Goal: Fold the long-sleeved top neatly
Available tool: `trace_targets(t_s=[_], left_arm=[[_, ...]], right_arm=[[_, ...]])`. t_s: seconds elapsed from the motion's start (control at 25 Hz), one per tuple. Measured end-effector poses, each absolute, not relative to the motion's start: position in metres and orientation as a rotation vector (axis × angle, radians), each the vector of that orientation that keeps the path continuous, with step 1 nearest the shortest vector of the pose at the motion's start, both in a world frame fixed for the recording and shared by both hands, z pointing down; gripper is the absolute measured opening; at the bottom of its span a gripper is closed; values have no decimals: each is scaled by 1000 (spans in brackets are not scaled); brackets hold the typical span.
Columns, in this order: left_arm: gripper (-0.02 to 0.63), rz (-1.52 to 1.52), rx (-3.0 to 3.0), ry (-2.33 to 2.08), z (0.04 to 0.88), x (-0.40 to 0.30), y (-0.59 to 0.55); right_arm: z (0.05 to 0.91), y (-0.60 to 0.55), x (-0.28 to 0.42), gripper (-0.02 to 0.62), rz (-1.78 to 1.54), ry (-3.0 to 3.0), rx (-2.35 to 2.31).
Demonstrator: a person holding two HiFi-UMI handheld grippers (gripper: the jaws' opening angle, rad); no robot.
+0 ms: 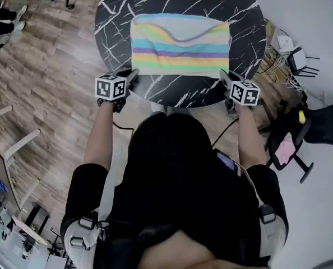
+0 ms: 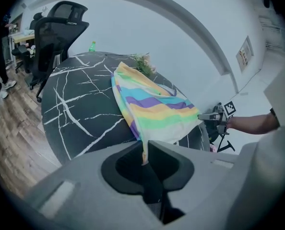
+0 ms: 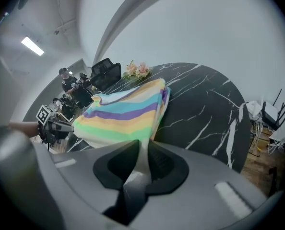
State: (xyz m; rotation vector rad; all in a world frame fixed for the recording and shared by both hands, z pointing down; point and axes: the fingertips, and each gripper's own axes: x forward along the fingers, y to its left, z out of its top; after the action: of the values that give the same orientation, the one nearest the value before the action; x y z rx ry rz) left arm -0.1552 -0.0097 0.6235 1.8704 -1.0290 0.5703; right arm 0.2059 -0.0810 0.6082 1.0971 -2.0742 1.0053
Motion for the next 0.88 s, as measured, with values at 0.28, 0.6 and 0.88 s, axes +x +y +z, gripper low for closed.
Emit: trace_targets(t_s=[0.28, 0.6, 0.88], left_arm=[[42, 593, 1863, -982, 625, -156, 32], [123, 688, 1888, -1060, 614, -168, 26], [130, 711, 2029, -1179, 566, -184, -33]], right_arm=[[610, -41, 215, 61, 1018, -2050, 1065], [604, -48, 203, 163, 737, -1999, 951], [559, -112, 200, 192, 438, -2027, 927]])
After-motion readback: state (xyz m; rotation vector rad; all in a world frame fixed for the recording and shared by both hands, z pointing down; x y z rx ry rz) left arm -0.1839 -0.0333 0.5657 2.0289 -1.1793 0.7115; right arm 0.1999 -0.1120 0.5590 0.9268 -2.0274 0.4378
